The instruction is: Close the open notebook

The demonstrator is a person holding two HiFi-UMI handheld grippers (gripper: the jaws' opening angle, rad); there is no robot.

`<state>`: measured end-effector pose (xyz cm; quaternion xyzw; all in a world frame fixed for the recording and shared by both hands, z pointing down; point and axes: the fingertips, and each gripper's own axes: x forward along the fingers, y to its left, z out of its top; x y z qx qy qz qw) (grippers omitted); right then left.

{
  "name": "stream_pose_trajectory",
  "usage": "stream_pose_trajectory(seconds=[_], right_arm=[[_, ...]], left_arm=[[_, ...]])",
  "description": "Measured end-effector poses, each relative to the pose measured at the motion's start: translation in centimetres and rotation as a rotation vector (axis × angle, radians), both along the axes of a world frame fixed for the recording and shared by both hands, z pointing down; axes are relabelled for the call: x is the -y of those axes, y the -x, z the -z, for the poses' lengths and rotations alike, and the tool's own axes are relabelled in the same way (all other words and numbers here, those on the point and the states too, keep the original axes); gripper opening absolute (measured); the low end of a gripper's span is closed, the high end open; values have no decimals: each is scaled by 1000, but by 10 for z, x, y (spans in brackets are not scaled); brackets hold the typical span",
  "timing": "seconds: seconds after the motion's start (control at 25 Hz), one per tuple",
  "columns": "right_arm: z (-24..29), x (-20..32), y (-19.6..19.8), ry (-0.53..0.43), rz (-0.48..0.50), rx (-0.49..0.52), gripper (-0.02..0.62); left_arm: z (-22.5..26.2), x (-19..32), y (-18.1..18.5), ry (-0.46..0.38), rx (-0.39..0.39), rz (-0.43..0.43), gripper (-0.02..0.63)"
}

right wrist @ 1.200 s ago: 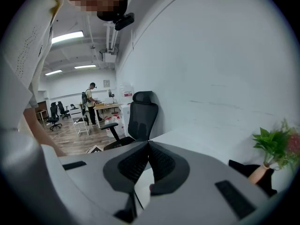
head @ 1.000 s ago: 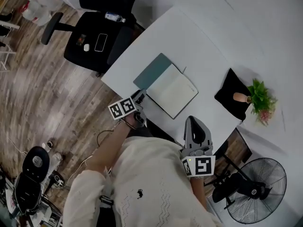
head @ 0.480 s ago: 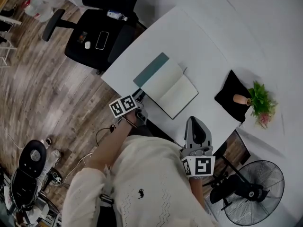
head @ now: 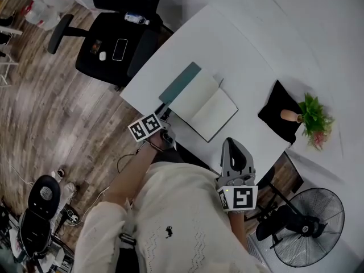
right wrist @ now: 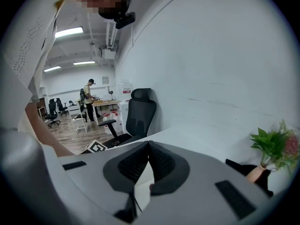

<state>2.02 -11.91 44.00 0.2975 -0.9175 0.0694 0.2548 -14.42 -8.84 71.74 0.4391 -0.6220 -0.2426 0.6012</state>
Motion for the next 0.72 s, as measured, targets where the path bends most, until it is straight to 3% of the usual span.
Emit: stream_pose_trajectory(seconds=[0.72], right_arm=[[-1,-10,11,1,-28,5,2]], left_arm=[[1,3,21,-29,53,-71,77]])
